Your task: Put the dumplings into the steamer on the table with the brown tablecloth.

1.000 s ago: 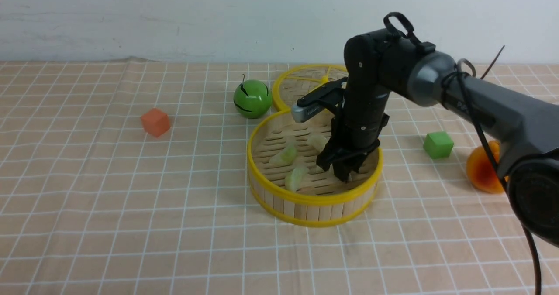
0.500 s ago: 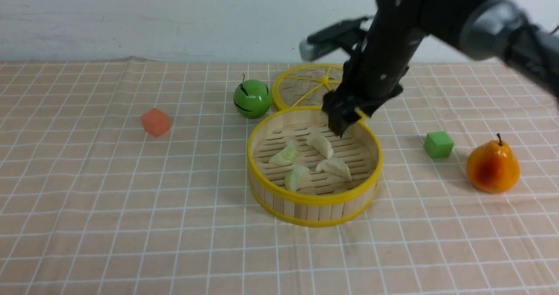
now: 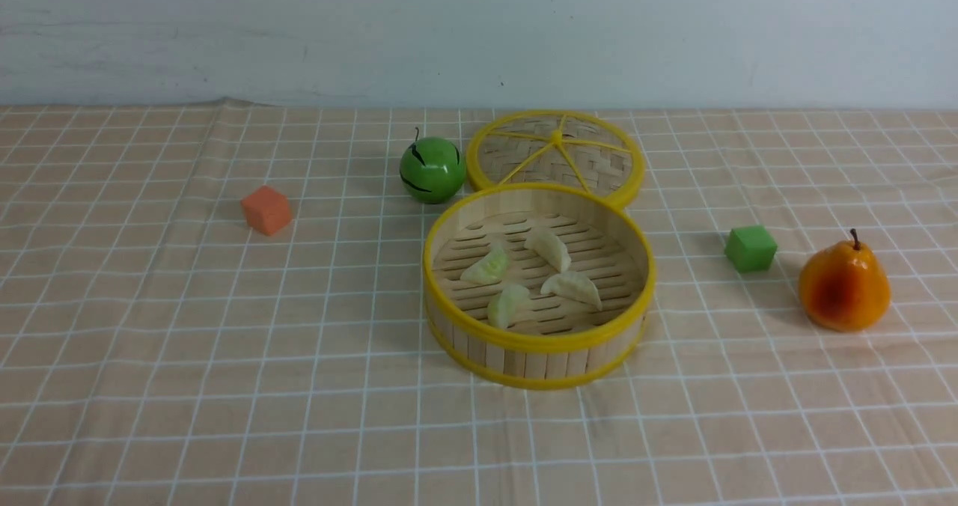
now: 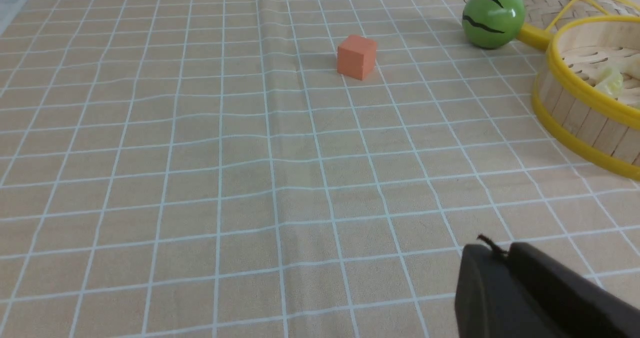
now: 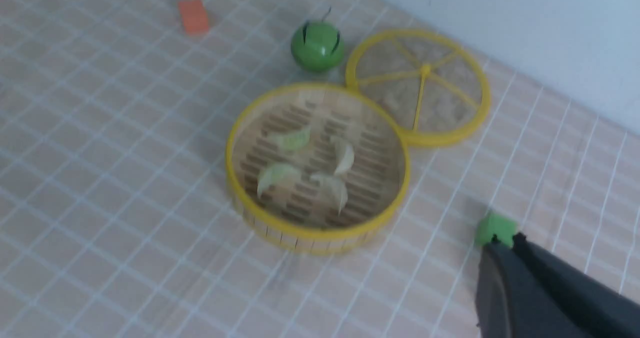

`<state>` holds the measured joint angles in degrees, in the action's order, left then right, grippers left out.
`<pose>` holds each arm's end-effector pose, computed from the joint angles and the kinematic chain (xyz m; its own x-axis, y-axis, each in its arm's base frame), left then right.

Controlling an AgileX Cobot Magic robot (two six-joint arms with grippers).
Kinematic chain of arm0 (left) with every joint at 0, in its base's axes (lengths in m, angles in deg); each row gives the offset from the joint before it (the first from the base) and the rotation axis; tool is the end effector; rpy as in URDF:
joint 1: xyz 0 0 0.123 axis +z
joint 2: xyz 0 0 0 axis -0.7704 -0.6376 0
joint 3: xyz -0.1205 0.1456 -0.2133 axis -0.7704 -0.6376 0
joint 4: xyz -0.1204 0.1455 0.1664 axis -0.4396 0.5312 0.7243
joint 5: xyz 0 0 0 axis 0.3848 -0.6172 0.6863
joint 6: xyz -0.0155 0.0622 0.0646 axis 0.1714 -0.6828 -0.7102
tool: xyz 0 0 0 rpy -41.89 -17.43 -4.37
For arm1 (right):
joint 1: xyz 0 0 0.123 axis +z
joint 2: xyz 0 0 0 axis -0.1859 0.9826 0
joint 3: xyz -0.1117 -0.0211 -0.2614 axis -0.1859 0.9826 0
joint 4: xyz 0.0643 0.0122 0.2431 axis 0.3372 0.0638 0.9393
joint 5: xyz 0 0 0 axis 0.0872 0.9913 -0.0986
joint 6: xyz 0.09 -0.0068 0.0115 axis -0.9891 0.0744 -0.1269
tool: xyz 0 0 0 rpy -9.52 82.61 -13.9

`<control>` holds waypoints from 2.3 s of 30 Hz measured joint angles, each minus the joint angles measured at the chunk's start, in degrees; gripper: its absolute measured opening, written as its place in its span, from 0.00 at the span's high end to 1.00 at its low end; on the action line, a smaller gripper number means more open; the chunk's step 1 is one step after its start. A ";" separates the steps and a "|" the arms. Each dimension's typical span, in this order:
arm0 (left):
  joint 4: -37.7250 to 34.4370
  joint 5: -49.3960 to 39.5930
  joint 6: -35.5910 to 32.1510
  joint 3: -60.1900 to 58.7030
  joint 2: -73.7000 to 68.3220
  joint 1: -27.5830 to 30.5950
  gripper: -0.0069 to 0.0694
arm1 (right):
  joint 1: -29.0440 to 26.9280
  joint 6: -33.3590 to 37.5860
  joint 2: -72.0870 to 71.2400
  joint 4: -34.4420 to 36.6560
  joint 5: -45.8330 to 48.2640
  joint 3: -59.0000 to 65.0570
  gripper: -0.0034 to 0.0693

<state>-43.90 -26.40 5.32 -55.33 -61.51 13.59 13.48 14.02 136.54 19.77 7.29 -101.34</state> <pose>0.0507 0.0136 0.2534 -0.3033 -0.0019 -0.9529 0.1335 0.9901 -0.0444 0.1531 0.0738 0.4985 -0.4631 -0.3704 -0.8052 -0.5210 0.8487 -0.0908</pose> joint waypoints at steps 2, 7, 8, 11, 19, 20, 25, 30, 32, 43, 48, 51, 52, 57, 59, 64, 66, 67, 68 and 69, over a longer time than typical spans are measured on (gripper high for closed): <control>0.00 -0.11 0.00 0.00 0.00 0.00 0.84 | 0.00 0.00 -7.51 -0.74 -5.68 11.16 0.98; 0.00 -0.11 0.00 0.00 0.00 0.00 0.83 | 0.00 0.00 -28.17 -2.26 -31.06 42.74 0.98; 0.00 -0.11 0.00 0.00 0.00 0.00 0.83 | 0.00 0.00 -31.17 -2.38 -35.34 47.12 0.98; 0.00 -0.11 0.00 0.00 0.00 0.00 0.82 | 0.00 -1.00 -48.80 -1.64 -59.80 71.17 0.97; -0.22 -0.57 0.00 -0.05 0.00 0.06 0.81 | -0.05 -5.71 -62.71 6.93 -73.17 90.32 0.97; -0.22 -0.57 0.00 -0.05 0.00 0.06 0.81 | -0.05 -6.36 -62.71 7.28 -74.07 90.51 0.97; -0.27 -0.77 0.00 -0.05 0.00 0.06 0.81 | -0.05 -7.79 -62.71 8.23 -75.11 90.53 0.96; -0.27 -0.81 0.00 -0.05 0.00 0.06 0.81 | -0.05 -7.92 -62.71 8.24 -66.47 90.53 0.96; -0.27 -0.81 0.00 -0.05 0.00 0.06 0.81 | -0.05 -7.92 -62.71 8.24 -61.48 90.67 0.95; -0.27 -0.81 0.00 -0.05 0.00 0.06 0.80 | -14.96 -20.79 -62.73 4.11 -49.28 93.08 0.94; -0.27 -0.81 0.00 -0.05 0.00 0.06 0.79 | -17.97 -26.21 -62.73 1.38 -48.03 92.82 0.93; -0.27 -0.81 0.00 -0.11 0.00 0.06 0.79 | -18.32 -27.12 -62.73 0.83 -48.01 92.82 0.93; -0.27 -0.81 0.00 -0.17 0.00 0.06 0.79 | -18.32 -27.16 -62.73 0.83 -47.96 92.82 0.92; -0.27 -0.81 0.00 -0.21 0.00 0.06 0.78 | -18.32 -27.16 -62.73 0.83 -47.85 92.78 0.92; -0.27 -0.81 0.00 -0.21 0.00 0.06 0.77 | -18.32 -27.16 -62.73 0.83 -47.78 92.78 0.92; -0.27 -0.81 0.00 -0.21 0.00 0.06 0.77 | -18.32 -27.22 -62.73 0.79 -47.78 92.78 0.92; -0.27 -0.81 0.00 -0.21 0.00 0.06 0.77 | -18.32 -27.22 -62.73 0.79 -47.74 92.78 0.91; -0.27 -0.81 0.00 -0.21 0.00 0.06 0.77 | -18.32 -27.22 -62.73 0.79 -47.74 92.78 0.91; -0.27 -0.81 0.00 -0.21 0.00 0.06 0.77 | -18.32 -27.22 -62.73 0.79 -47.74 92.78 0.91; -0.27 -0.81 0.00 -0.21 0.00 0.06 0.77 | -18.32 -27.22 -62.73 0.79 -47.74 92.78 0.91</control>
<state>-44.17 -27.22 5.32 -55.54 -61.51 13.64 -4.84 -13.20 73.81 20.57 -40.45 -8.56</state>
